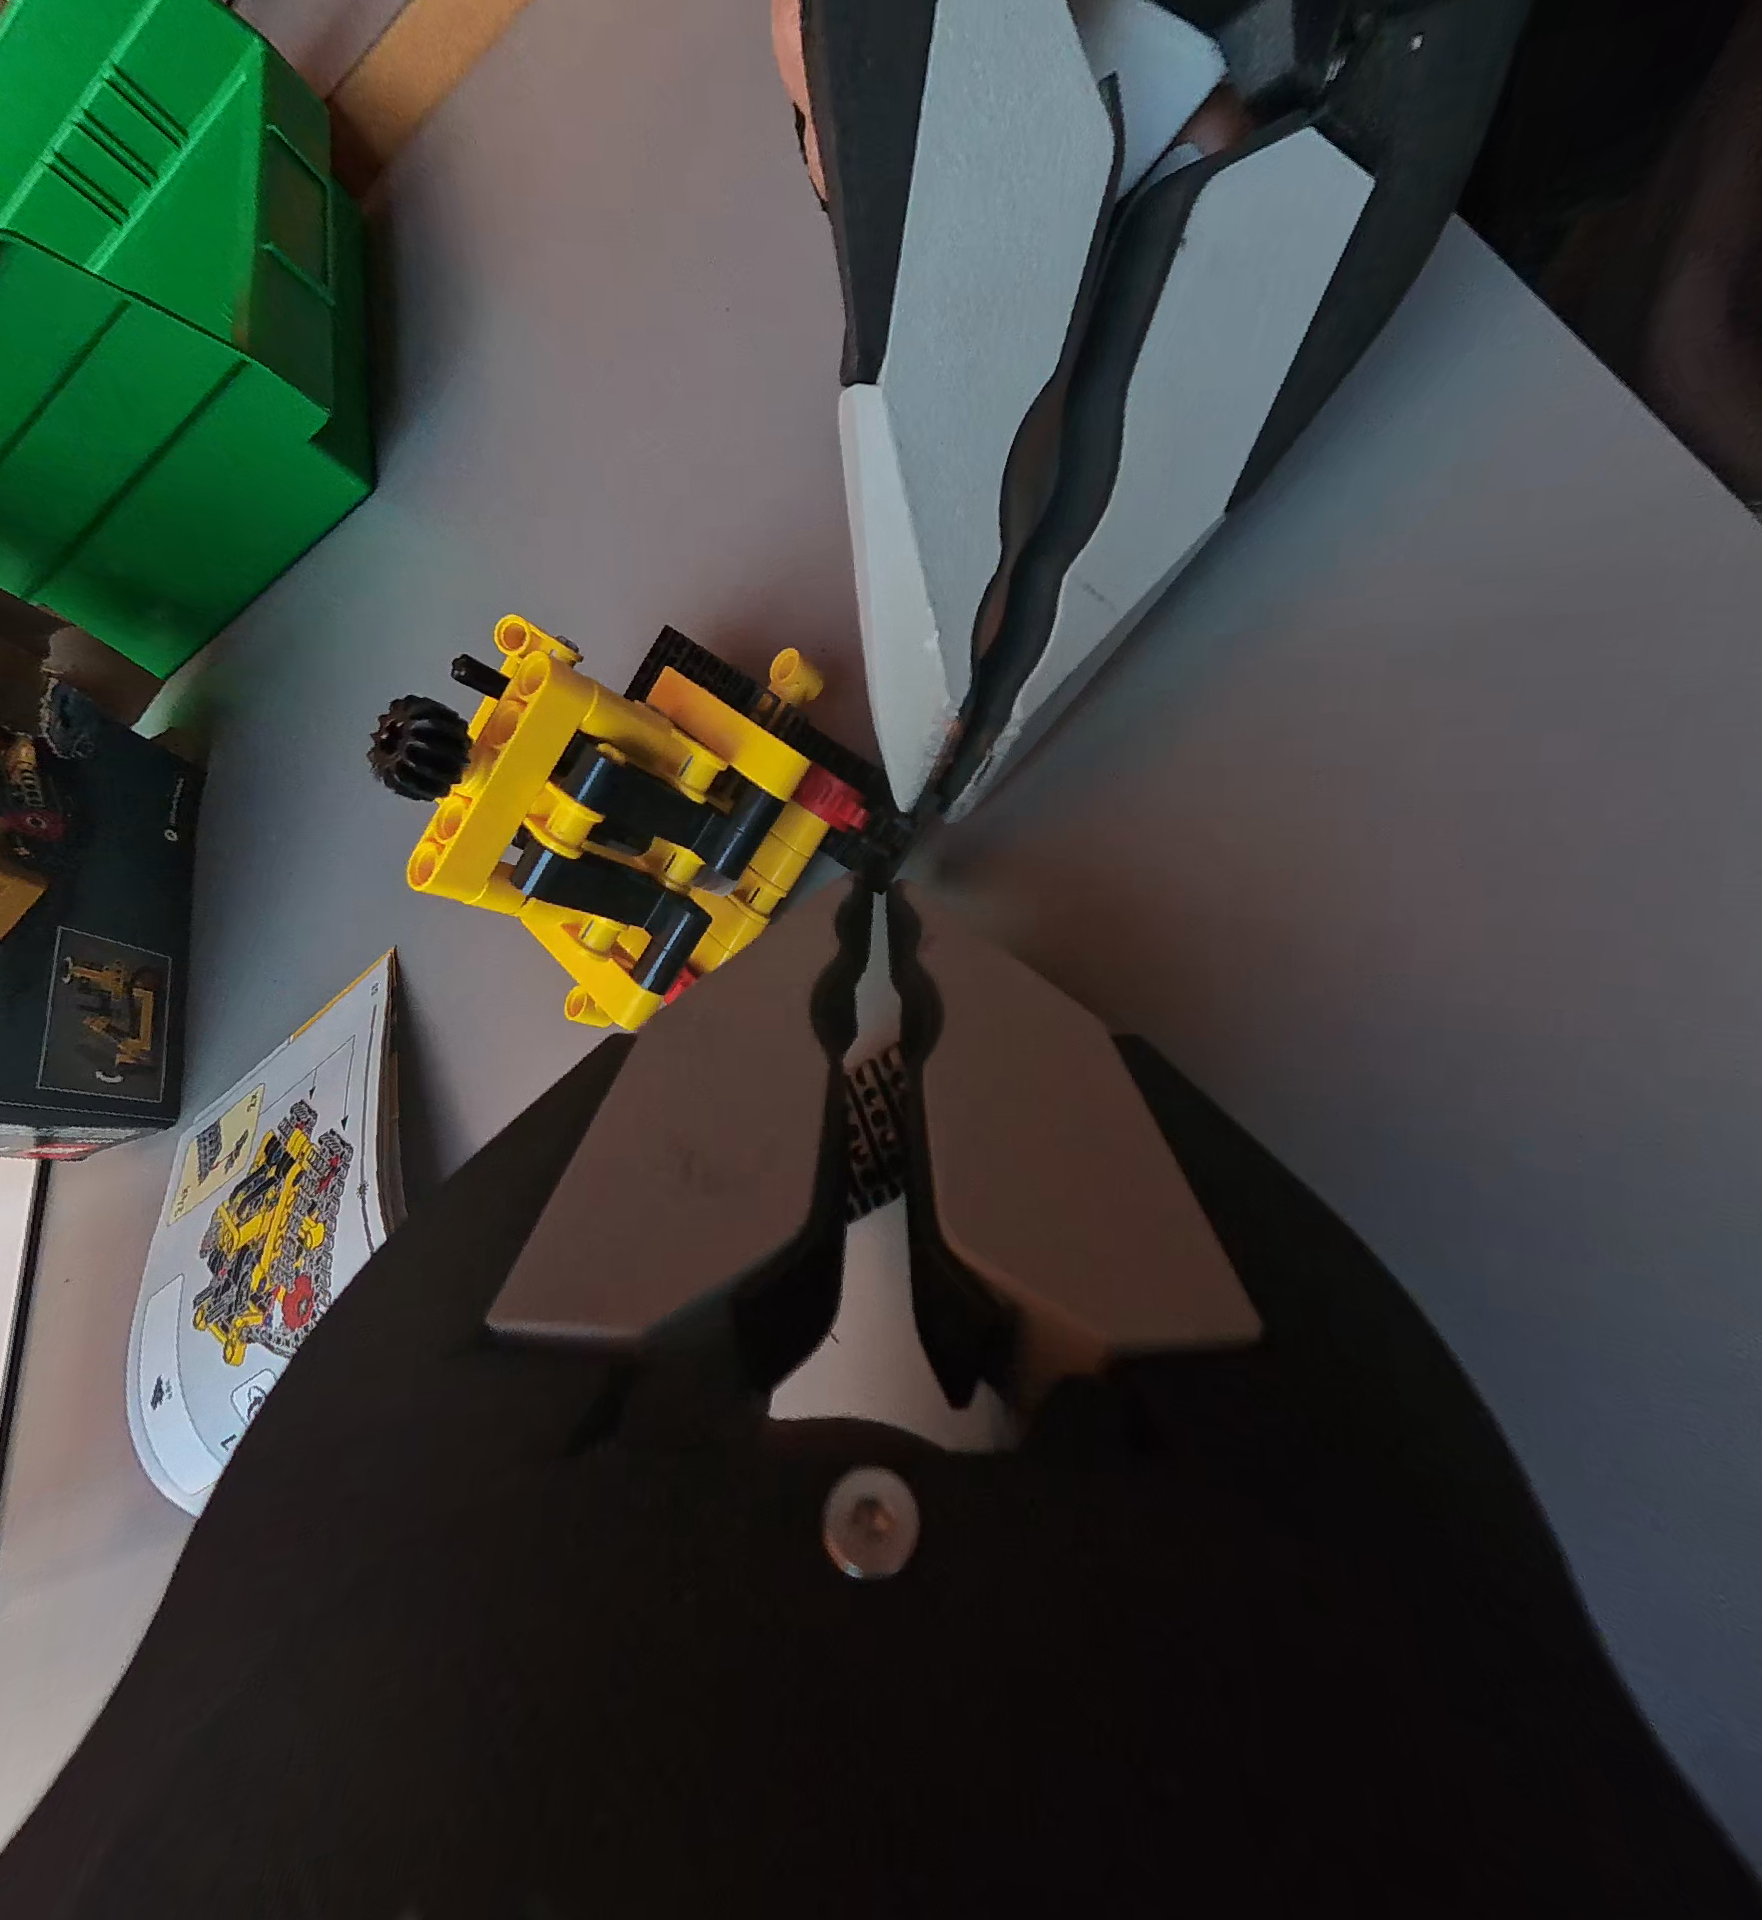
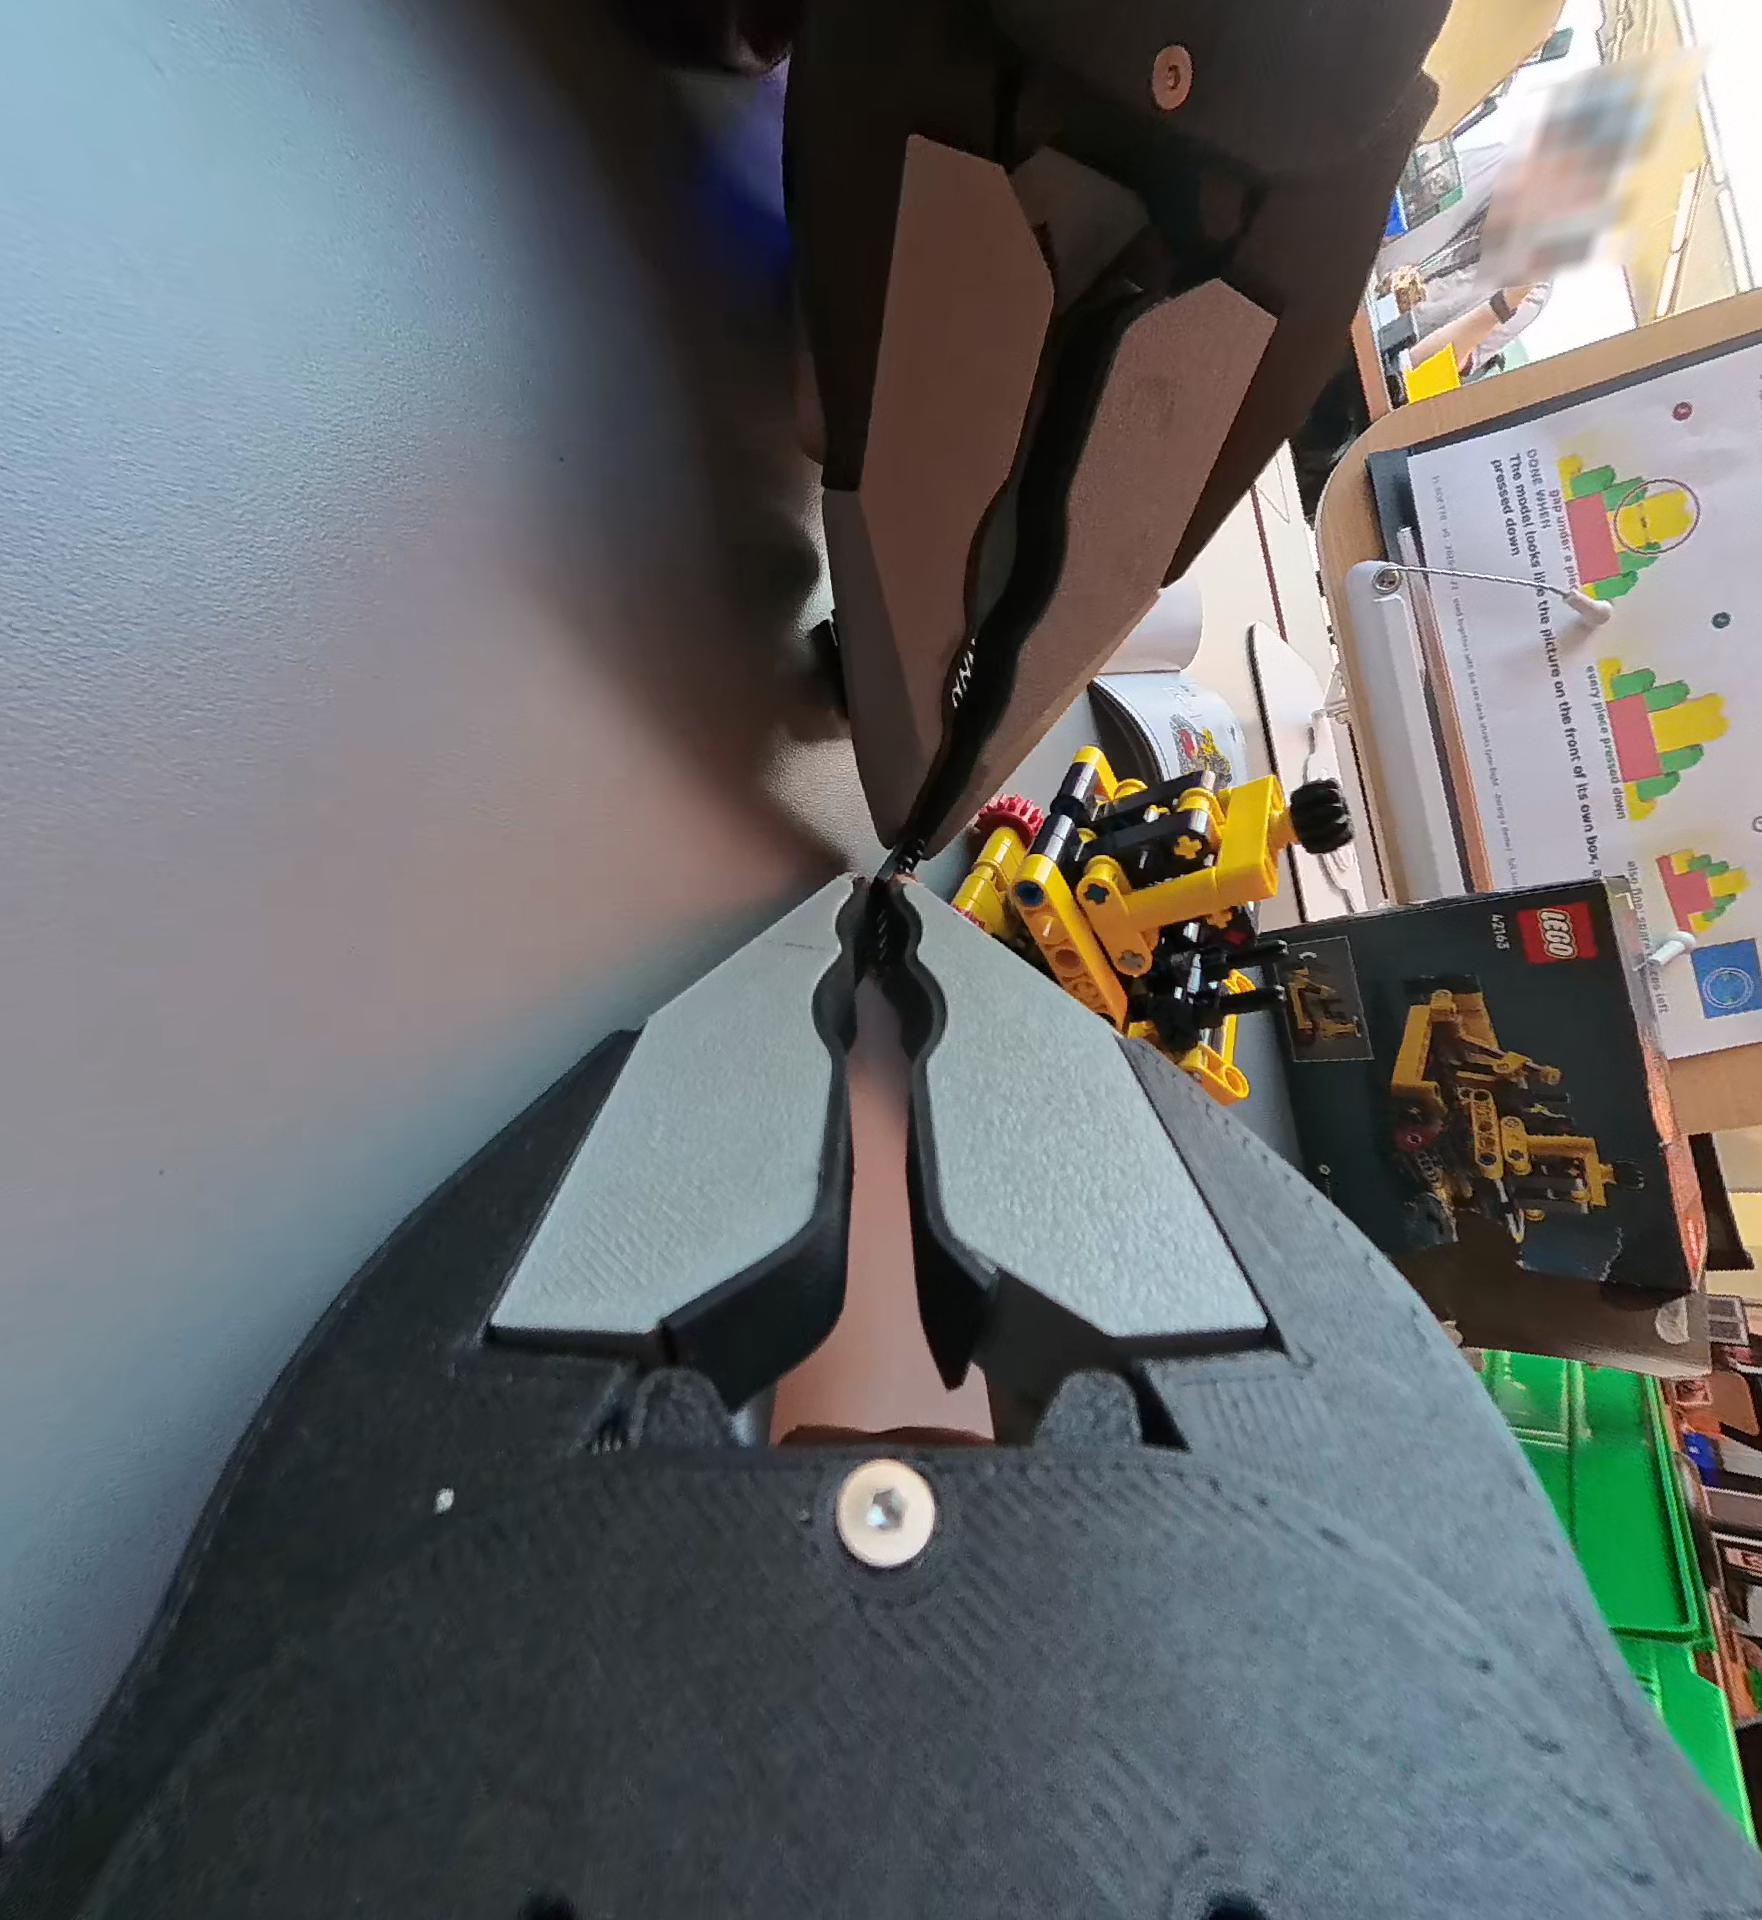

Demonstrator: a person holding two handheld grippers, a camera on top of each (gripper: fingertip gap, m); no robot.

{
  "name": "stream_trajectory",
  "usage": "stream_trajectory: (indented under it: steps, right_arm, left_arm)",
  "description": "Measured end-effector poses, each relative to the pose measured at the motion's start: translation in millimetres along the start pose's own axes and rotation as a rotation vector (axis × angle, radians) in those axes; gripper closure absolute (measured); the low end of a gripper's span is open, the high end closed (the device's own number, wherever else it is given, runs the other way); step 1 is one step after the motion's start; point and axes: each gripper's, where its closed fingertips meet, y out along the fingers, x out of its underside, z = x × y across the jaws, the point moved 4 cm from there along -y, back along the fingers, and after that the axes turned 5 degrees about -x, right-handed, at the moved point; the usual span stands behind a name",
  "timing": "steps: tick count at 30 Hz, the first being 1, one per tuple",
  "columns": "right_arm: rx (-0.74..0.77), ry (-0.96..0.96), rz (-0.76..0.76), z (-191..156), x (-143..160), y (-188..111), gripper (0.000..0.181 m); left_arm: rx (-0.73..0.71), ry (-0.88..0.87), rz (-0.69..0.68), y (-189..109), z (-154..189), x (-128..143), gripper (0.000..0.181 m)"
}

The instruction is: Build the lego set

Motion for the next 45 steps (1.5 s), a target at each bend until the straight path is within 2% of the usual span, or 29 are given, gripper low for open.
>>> stream_trajectory:
  steps: [12, 18, 22, 29, 34, 45]
  right_arm:
    - [-0.012, -0.044, 0.025, -3, 1, -8, 0.172]
    - [0.096, -0.102, 0.022, 14, 9, -20, 0.174]
    - [0.155, -0.203, -0.054, 20, 21, -18, 0.172]
    - [0.236, -0.41, -0.061, 21, 20, -21, 0.173]
    - [0.24, -0.549, -0.071, 17, 21, -16, 0.175]
    - [0.236, -0.596, -0.067, 15, 18, -11, 0.177]
  left_arm:
    - [0.032, -0.028, -0.011, 2, -1, 1, 0.181]
    - [0.041, -0.031, -0.014, 3, -1, 1, 0.181]
    - [0.044, -0.035, -0.01, 2, -1, 1, 0.181]
    - [0.057, -0.046, -0.004, 2, -2, 0, 0.181]
    - [0.059, -0.048, -0.002, 2, -2, 0, 0.181]
    - [0.062, -0.055, 0.0, 1, -2, 0, 0.181]
